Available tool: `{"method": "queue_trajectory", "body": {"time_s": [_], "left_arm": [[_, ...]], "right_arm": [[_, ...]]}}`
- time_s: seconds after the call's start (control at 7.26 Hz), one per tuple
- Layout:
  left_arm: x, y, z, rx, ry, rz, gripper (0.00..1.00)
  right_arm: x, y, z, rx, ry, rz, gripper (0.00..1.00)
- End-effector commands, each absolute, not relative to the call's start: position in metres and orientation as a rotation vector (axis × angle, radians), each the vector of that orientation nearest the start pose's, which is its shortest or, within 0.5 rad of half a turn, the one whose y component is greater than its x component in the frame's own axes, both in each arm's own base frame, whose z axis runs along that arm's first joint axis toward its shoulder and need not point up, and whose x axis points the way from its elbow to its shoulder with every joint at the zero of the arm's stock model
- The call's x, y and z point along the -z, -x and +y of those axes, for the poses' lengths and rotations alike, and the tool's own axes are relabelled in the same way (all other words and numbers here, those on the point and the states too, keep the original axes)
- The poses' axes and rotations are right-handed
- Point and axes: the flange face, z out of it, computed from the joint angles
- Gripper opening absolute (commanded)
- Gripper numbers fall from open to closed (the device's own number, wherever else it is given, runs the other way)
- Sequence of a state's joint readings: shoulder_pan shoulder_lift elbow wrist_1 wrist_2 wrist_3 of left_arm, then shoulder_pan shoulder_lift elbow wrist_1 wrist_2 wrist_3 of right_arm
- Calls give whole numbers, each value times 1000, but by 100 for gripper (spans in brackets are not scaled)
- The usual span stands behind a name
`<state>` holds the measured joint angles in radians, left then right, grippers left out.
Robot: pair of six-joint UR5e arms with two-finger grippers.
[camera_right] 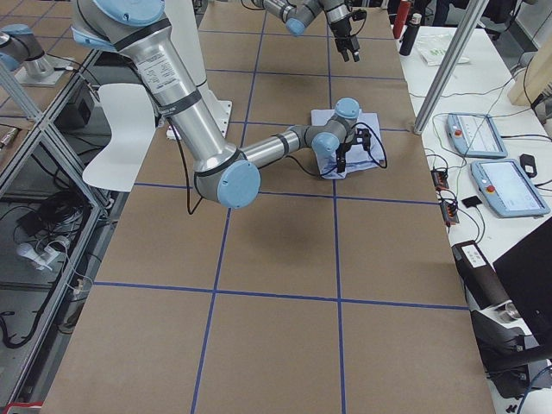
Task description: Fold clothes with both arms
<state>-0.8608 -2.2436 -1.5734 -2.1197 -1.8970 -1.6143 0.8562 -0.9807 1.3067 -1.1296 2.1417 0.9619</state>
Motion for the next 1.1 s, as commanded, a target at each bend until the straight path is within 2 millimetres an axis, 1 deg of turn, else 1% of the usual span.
{"method": "queue_trajectory", "body": {"time_s": [0.0,0.14,0.28,0.41,0.55,0.69,0.83,0.96], "left_arm": [[-196,-363,-579,554,-246,1244,100],[-211,-352,-565,498,-259,1222,100],[-225,-334,-547,418,-303,1171,100],[-237,-312,-541,366,-337,1104,100],[-270,-274,-540,300,-378,1034,100],[-309,-236,-542,238,-409,968,100],[-340,-199,-546,208,-424,918,100],[-380,-157,-544,156,-443,852,100]], "right_arm": [[-371,380,-623,-58,-109,-925,100],[-365,350,-620,-88,-102,-904,100],[-354,323,-606,-65,-108,-876,100],[-339,298,-595,-17,-113,-836,100],[-333,272,-576,45,-112,-794,100],[-340,243,-571,100,-119,-757,100],[-358,208,-576,142,-132,-723,100],[-385,178,-575,190,-143,-695,100]]}}
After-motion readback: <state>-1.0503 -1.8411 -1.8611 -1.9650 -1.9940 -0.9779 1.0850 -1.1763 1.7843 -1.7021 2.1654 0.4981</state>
